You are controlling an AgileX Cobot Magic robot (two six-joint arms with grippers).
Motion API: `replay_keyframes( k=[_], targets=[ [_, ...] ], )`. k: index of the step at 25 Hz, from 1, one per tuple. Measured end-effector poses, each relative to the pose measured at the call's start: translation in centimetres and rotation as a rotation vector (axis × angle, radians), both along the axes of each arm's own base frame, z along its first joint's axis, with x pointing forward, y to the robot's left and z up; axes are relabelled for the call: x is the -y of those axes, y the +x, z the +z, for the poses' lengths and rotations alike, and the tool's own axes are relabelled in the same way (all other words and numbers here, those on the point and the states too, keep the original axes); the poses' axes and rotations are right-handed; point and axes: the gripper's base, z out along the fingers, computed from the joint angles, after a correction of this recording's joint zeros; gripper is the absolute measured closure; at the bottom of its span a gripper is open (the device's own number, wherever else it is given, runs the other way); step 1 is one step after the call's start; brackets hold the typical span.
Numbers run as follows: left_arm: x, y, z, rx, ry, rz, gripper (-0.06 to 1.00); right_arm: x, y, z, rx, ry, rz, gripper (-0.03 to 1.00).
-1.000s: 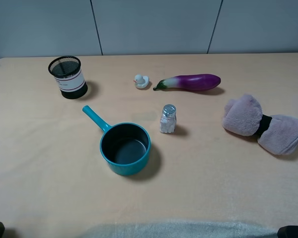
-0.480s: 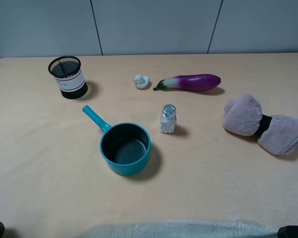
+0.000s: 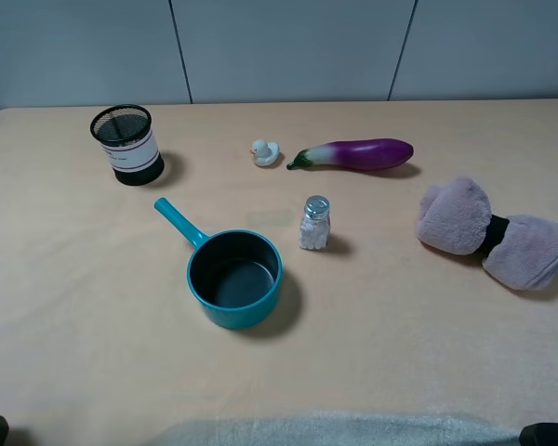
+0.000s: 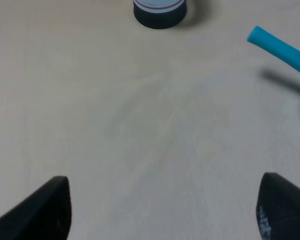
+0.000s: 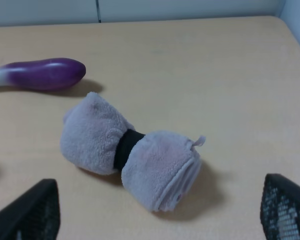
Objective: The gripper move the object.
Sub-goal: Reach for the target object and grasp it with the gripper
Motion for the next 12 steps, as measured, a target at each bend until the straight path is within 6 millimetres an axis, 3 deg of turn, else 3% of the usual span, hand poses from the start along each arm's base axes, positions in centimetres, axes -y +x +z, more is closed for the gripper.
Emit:
replay_keyframes(
  k=[6, 12],
  targets=[
    [0.0, 0.0, 0.0, 0.0, 0.0, 0.0, 0.19, 0.0, 0.3, 0.3, 0.021, 0.001, -0.001, 0.36],
    [0.0, 0.0, 0.0, 0.0, 0.0, 0.0, 0.19, 0.1, 4.8, 1.0, -0.146, 0.007, -0.003, 0.36]
  ],
)
